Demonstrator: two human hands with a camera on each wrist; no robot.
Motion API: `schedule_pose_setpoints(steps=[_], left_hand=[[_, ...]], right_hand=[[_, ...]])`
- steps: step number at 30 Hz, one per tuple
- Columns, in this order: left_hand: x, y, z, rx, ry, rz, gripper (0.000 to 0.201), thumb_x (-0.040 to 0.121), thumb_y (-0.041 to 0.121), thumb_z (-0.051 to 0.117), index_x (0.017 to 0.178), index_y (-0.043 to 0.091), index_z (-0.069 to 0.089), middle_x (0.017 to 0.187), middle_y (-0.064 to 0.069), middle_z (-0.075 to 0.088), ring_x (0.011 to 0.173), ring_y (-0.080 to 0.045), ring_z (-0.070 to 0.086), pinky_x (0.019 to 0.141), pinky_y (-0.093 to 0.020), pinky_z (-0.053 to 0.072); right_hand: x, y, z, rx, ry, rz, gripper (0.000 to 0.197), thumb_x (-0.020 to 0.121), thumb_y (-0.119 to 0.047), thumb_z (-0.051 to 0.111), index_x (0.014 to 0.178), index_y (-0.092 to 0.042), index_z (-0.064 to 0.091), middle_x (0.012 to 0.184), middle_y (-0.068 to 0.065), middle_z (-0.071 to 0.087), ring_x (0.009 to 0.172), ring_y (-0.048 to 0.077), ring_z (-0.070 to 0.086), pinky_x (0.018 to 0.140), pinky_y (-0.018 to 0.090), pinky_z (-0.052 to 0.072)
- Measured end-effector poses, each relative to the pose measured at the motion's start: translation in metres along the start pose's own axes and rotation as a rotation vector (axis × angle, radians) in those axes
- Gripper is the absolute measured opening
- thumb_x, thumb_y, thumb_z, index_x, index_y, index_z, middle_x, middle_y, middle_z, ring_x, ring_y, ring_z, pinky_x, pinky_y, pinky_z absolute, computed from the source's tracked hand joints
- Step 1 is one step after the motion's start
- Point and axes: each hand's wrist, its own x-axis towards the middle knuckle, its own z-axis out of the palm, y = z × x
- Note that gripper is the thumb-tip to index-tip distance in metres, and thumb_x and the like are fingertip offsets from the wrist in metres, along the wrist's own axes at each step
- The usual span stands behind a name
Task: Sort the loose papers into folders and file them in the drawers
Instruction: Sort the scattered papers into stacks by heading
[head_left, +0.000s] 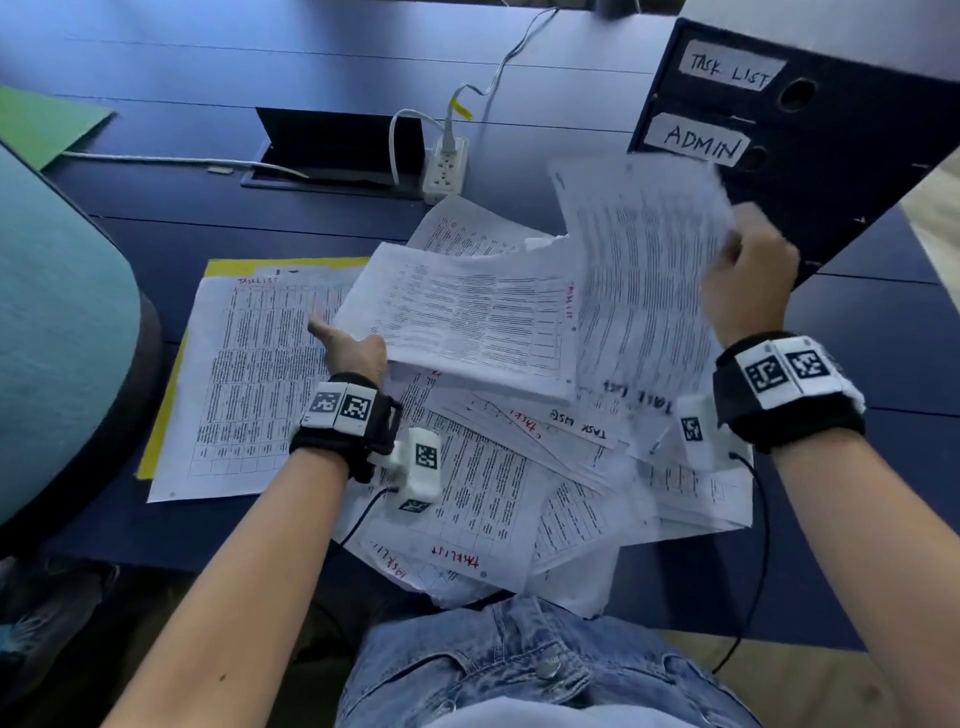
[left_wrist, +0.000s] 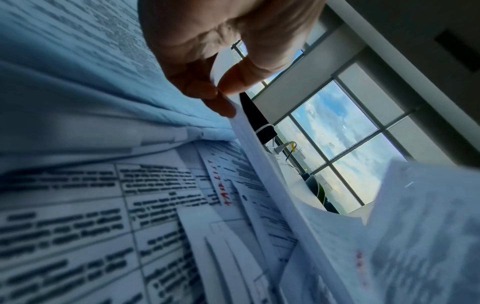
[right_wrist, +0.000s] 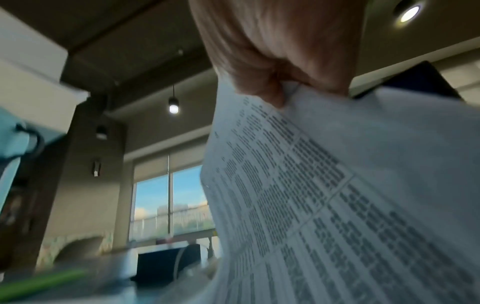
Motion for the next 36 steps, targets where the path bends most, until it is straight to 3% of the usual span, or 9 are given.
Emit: schedule_pose_setpoints(steps=[5,9,14,18,24,27,30,33,36], left_hand=[[0.001,0.003,-0.004,0.189,-0.050,0.024,0.043,0.091,-0.005,0.041,0.133,-0.005,0.034,0.134,-0.018,0.047,0.121,-0.031,0.048,0.087,-0.024,0.035],[0.007,0.002,-0.005,0.226,-0.106,0.057,0.039,0.090,-0.002,0.046,0.130,-0.004,0.043,0.127,-0.018,0.053,0.119,-0.031,0.051,0.090,-0.029,0.042],[0.010,0.000,0.009,0.016,-0.293,0.097,0.027,0.092,-0.003,0.044,0.117,-0.005,0.053,0.083,-0.001,0.057,0.074,-0.017,0.056,0.051,-0.013,0.046],[0.013,0.000,0.019,-0.117,-0.334,0.097,0.025,0.093,-0.002,0.044,0.079,0.012,0.060,0.079,-0.004,0.059,0.073,-0.019,0.054,0.068,-0.028,0.050],[0.008,0.012,0.027,-0.333,-0.402,0.097,0.036,0.086,-0.017,0.040,0.081,0.013,0.059,0.085,-0.005,0.063,0.083,-0.024,0.059,0.083,-0.040,0.052],[0.015,0.020,0.036,-0.383,-0.371,0.078,0.030,0.089,-0.009,0.046,0.076,0.013,0.060,0.081,-0.005,0.064,0.079,-0.023,0.058,0.082,-0.042,0.050],[0.018,0.030,0.049,-0.324,-0.429,0.022,0.021,0.099,0.017,0.042,0.085,0.011,0.057,0.078,-0.004,0.059,0.069,-0.018,0.054,0.074,-0.036,0.049],[0.016,0.036,0.058,0.010,-0.624,-0.094,0.033,0.096,0.038,0.045,0.095,0.007,0.054,0.079,-0.005,0.056,0.066,-0.017,0.053,0.063,-0.030,0.048],[0.010,0.028,0.066,0.347,-0.767,-0.104,0.024,0.094,0.019,0.053,0.071,0.013,0.048,0.067,-0.005,0.049,0.053,-0.013,0.051,0.045,-0.017,0.041]], right_hand=[[0.027,-0.034,-0.011,0.463,0.331,-0.071,0.034,0.080,0.001,0.023,0.071,-0.030,0.032,0.068,-0.012,0.036,0.058,-0.002,0.035,0.060,0.008,0.027],[0.031,-0.049,-0.013,0.496,0.374,-0.079,0.033,0.082,0.002,0.025,0.073,-0.028,0.035,0.070,-0.013,0.036,0.060,-0.005,0.038,0.063,0.007,0.028],[0.008,-0.055,0.018,0.211,-0.154,0.093,0.023,0.085,0.004,0.034,0.091,0.006,0.056,0.089,0.024,0.056,0.088,0.034,0.053,0.065,0.026,0.027],[-0.015,-0.036,0.067,0.159,-0.544,0.312,0.024,0.088,-0.003,0.040,0.068,-0.016,0.039,0.083,0.010,0.045,0.081,0.021,0.042,0.067,0.025,0.029],[-0.042,-0.014,0.087,0.506,-0.745,0.692,0.014,0.089,-0.004,0.048,0.076,-0.008,0.052,0.080,0.010,0.052,0.069,0.022,0.051,0.060,0.027,0.039],[-0.040,-0.009,0.080,0.557,-0.643,0.699,0.001,0.089,-0.003,0.054,0.089,-0.002,0.055,0.089,0.006,0.055,0.078,0.018,0.054,0.068,0.033,0.047],[-0.023,0.016,0.075,0.443,-0.380,0.672,0.026,0.088,-0.004,0.056,0.113,0.002,0.054,0.099,0.007,0.050,0.091,0.017,0.048,0.070,0.026,0.043],[-0.007,0.046,0.068,0.338,-0.215,0.726,0.016,0.084,-0.006,0.053,0.097,-0.004,0.062,0.089,0.007,0.053,0.084,0.019,0.049,0.068,0.029,0.042],[-0.003,0.072,0.062,0.223,-0.227,0.763,0.011,0.083,-0.001,0.046,0.082,-0.007,0.056,0.081,0.007,0.042,0.077,0.018,0.040,0.063,0.028,0.031]])
